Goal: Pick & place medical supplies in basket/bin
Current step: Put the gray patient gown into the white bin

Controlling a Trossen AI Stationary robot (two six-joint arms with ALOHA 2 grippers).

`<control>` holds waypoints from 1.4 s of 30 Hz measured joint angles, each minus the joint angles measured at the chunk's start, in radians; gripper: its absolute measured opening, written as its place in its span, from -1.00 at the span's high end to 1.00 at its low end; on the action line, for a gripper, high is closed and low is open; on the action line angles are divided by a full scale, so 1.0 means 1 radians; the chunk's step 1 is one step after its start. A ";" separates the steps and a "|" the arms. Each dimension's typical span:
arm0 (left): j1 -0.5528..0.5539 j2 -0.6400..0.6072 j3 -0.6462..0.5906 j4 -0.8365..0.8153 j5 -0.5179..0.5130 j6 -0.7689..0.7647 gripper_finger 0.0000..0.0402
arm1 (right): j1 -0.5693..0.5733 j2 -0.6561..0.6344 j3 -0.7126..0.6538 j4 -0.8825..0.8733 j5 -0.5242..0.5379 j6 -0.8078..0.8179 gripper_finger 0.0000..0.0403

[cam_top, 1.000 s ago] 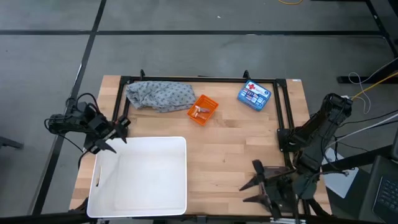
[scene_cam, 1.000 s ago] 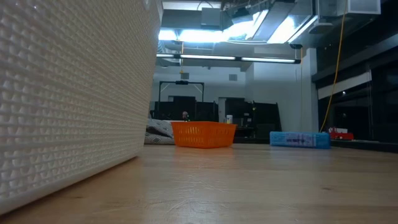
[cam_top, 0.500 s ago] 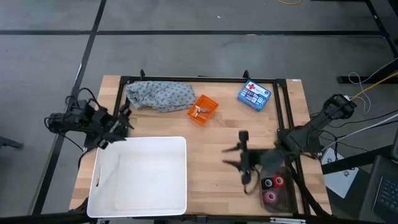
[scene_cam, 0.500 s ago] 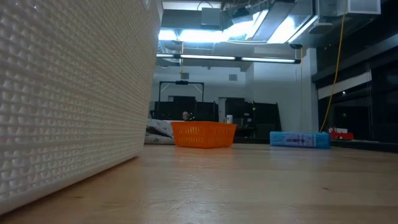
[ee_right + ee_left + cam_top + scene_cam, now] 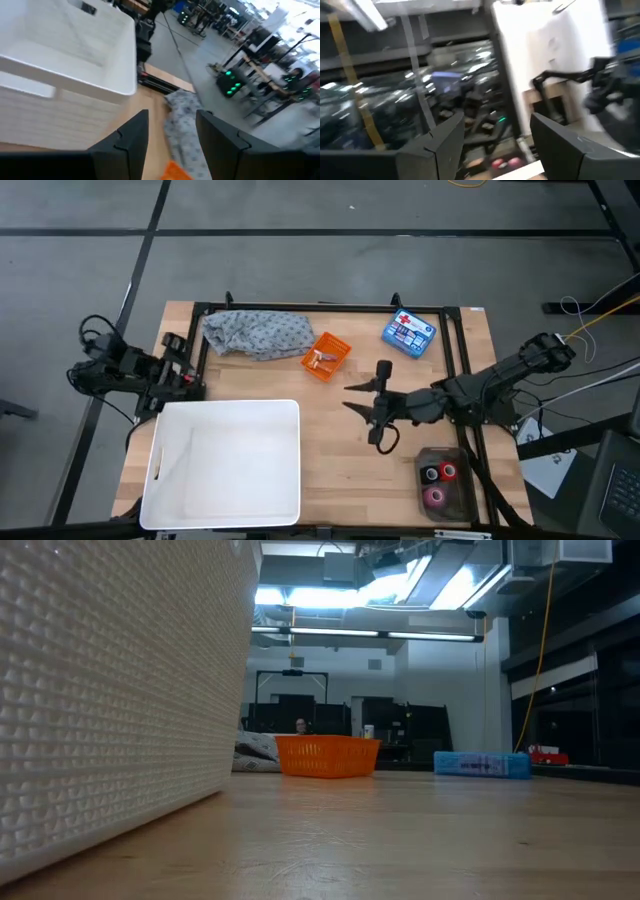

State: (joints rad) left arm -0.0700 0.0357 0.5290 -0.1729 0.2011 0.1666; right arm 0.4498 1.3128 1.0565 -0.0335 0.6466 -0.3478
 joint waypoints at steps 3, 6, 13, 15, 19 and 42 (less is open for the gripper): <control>0.000 -0.001 0.044 -0.128 -0.095 -0.003 -0.12 | -0.040 0.000 0.000 0.020 0.000 -0.068 0.18; 0.000 0.000 0.048 -0.196 -0.091 -0.039 -0.12 | -0.087 0.000 0.000 0.041 -0.013 -0.118 0.18; 0.000 0.001 0.048 -0.171 0.006 -0.046 -0.12 | -0.180 0.000 0.000 0.014 -0.160 -0.136 0.18; 0.000 -0.001 0.050 -0.163 0.006 -0.102 -0.12 | -0.195 0.000 0.000 0.017 -0.194 -0.131 0.18; 0.000 0.001 0.049 -0.150 0.008 -0.243 -0.12 | -0.205 0.000 0.000 0.046 -0.199 -0.121 0.18; 0.000 0.205 0.052 -0.215 -0.594 -0.185 -0.12 | -0.264 0.000 0.000 0.003 -0.059 -0.116 0.18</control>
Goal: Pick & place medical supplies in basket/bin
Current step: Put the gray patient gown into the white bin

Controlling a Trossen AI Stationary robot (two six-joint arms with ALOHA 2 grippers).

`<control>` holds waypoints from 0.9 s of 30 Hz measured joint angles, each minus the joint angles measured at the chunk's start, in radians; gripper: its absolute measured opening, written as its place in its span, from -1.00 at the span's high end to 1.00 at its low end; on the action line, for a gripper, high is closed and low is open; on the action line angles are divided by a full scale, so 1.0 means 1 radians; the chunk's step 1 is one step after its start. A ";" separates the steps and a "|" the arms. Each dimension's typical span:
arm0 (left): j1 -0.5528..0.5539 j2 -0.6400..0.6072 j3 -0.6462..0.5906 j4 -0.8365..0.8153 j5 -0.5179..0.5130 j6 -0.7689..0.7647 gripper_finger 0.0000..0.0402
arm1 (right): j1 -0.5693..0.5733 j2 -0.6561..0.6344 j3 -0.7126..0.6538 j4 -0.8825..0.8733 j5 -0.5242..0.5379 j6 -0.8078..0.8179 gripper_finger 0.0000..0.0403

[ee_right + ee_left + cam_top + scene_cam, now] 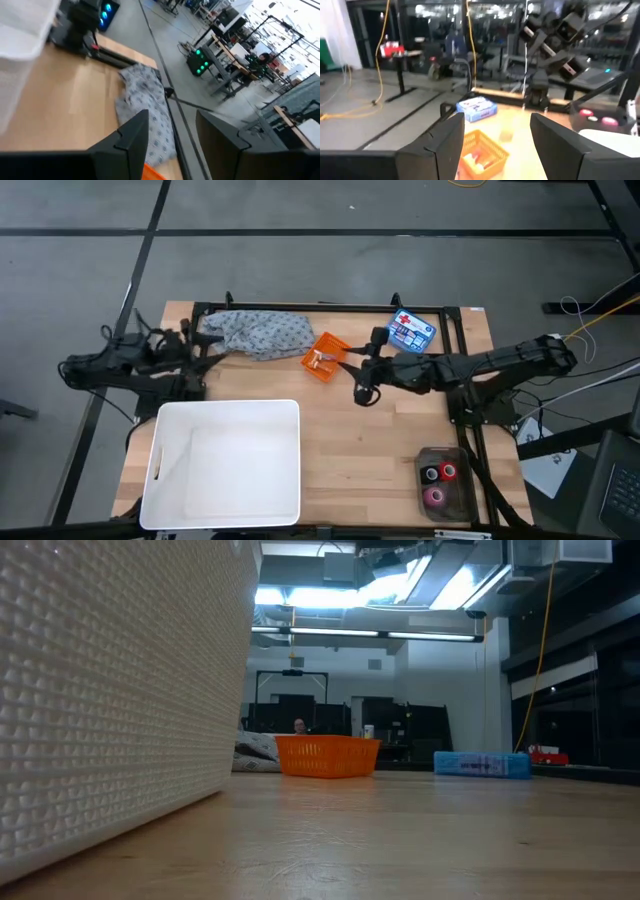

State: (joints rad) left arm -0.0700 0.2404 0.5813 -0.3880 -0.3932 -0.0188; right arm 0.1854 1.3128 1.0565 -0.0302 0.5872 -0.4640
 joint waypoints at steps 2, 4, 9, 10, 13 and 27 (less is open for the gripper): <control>0.000 0.075 0.022 0.018 -0.008 -0.008 -0.12 | -0.020 0.000 0.000 -0.019 0.009 -0.021 0.18; 0.000 0.161 0.052 0.020 -0.054 -0.005 -0.12 | -0.045 0.000 0.000 -0.032 0.028 -0.044 0.18; 0.023 0.396 0.150 0.019 -0.184 0.031 -0.12 | -0.125 0.000 0.000 -0.057 0.042 -0.068 0.18; 0.035 0.442 0.173 0.019 -0.184 0.030 -0.12 | -0.141 0.000 0.000 -0.067 0.042 -0.068 0.18; 0.080 0.575 0.233 0.018 -0.169 0.030 -0.12 | -0.191 0.000 0.000 -0.126 0.045 -0.065 0.18; 0.250 0.996 0.443 -0.202 -0.211 0.041 -0.31 | -0.397 0.014 -0.001 -0.393 -0.045 0.057 0.15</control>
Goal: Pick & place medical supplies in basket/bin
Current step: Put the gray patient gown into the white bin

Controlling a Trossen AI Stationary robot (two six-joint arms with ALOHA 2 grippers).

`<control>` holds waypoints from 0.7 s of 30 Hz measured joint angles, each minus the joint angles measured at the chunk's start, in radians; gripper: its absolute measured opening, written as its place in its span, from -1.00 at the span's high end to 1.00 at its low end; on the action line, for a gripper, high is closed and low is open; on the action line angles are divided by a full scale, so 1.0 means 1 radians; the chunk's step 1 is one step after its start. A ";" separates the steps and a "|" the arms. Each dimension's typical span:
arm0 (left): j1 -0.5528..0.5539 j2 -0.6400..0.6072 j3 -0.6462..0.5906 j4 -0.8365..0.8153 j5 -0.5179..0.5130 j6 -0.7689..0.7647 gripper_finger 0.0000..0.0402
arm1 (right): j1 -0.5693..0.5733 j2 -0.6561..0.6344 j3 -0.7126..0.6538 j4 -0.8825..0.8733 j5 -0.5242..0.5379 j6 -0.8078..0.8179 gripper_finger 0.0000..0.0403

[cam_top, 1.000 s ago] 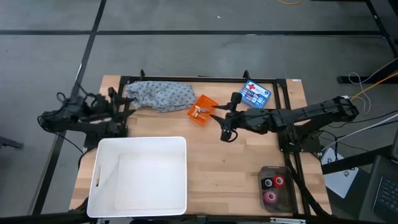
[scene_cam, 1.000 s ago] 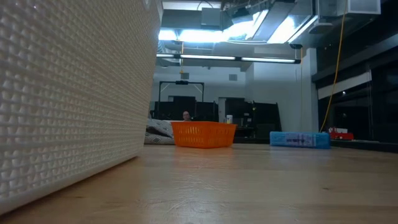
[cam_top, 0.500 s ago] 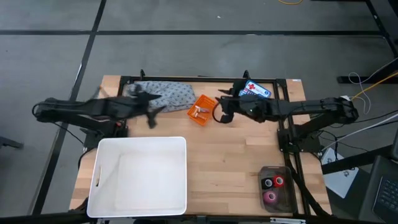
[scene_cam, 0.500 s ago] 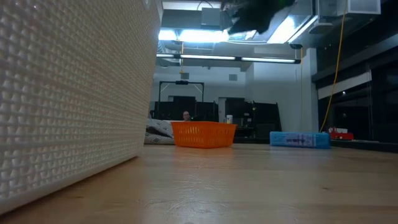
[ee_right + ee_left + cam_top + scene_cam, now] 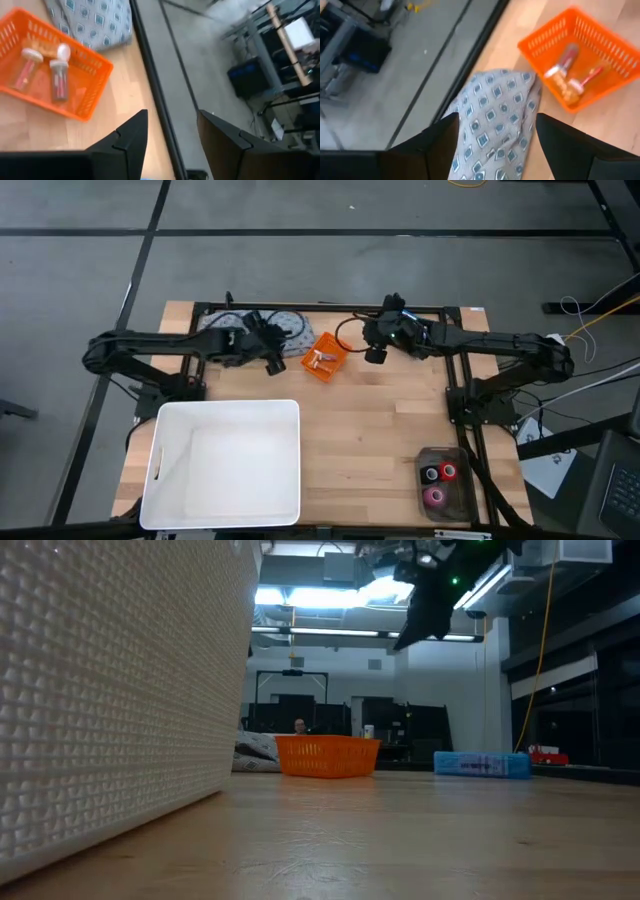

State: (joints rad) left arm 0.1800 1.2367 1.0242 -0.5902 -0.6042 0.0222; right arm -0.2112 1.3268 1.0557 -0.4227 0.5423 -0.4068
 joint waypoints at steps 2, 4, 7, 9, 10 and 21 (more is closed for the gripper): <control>0.010 0.035 0.031 -0.034 0.016 0.000 -0.34 | -0.019 0.001 0.000 -0.015 -0.029 0.003 0.12; 0.024 0.062 0.062 -0.053 0.050 -0.004 -0.36 | -0.038 0.001 0.000 -0.016 -0.092 0.008 0.09; 0.039 0.104 0.082 -0.071 0.076 -0.003 -0.36 | -0.066 0.012 0.000 0.008 -0.203 0.042 0.04; 0.043 0.137 0.085 -0.087 0.078 0.018 -0.36 | -0.079 0.031 0.000 0.025 -0.233 0.059 0.02; 0.045 0.151 0.093 -0.094 0.084 0.023 -0.36 | -0.082 0.044 0.000 0.046 -0.244 0.059 0.02; 0.063 0.363 0.226 -0.270 0.019 -0.015 -0.34 | -0.089 0.192 0.000 0.457 -0.376 0.088 0.01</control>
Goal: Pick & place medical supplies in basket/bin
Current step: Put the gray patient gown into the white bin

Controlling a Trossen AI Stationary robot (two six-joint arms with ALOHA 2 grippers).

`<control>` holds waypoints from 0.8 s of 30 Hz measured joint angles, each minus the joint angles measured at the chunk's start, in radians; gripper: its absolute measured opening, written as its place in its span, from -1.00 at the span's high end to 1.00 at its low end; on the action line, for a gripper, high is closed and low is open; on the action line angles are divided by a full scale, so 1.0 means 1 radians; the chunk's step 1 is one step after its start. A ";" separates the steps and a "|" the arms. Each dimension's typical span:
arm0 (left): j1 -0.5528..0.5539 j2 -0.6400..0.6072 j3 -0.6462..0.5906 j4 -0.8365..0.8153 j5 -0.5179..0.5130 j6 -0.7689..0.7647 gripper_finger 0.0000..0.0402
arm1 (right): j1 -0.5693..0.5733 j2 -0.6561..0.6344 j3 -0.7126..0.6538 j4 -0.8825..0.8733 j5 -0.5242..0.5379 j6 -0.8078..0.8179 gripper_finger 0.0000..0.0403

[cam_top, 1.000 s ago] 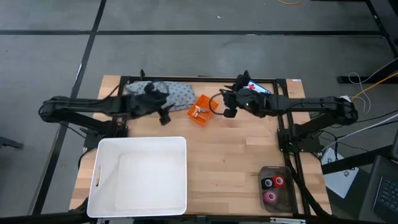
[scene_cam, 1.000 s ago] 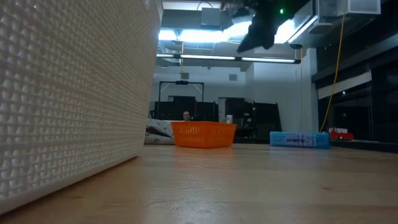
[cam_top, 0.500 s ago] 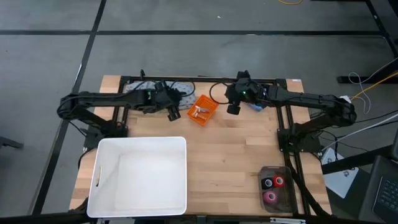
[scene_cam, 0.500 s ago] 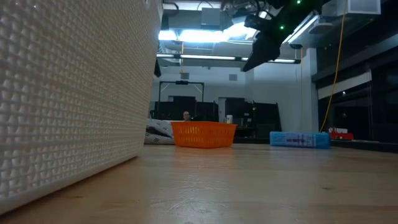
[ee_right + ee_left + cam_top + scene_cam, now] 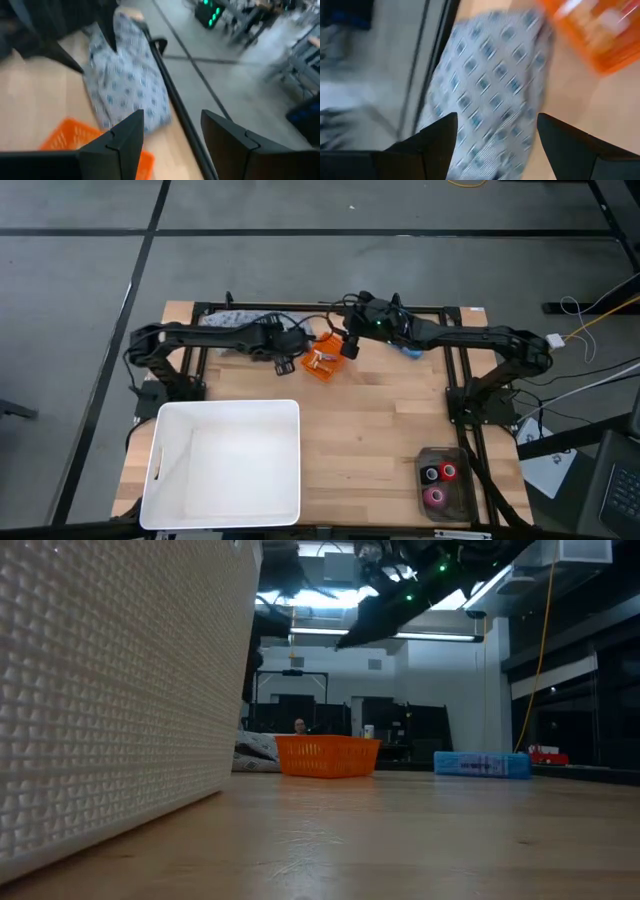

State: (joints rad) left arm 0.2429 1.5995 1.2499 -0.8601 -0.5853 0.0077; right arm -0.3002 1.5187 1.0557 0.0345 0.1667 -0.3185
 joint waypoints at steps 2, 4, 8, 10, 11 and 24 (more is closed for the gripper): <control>-0.006 0.040 0.032 -0.063 -0.022 -0.026 -0.34 | 0.012 0.001 0.000 0.030 -0.010 0.019 0.01; -0.014 0.072 0.062 -0.116 -0.025 -0.060 -0.34 | 0.029 0.001 0.001 0.035 -0.009 0.039 0.01; -0.041 0.120 0.118 -0.185 -0.028 -0.136 -0.34 | 0.054 -0.002 0.000 0.029 0.009 0.040 0.01; -0.054 0.135 0.134 -0.198 -0.033 -0.154 -0.34 | 0.064 -0.002 0.000 0.030 0.009 0.025 0.01; -0.060 0.138 0.137 -0.200 -0.034 -0.156 -0.34 | 0.068 -0.002 0.000 0.029 0.009 0.019 0.01; -0.106 0.172 0.137 -0.262 -0.038 -0.079 -0.34 | 0.075 -0.003 0.000 0.043 0.001 -0.014 0.01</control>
State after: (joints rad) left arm 0.1371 1.7717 1.3872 -1.1217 -0.6234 -0.0717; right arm -0.2252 1.5154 1.0561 0.0776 0.1673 -0.3325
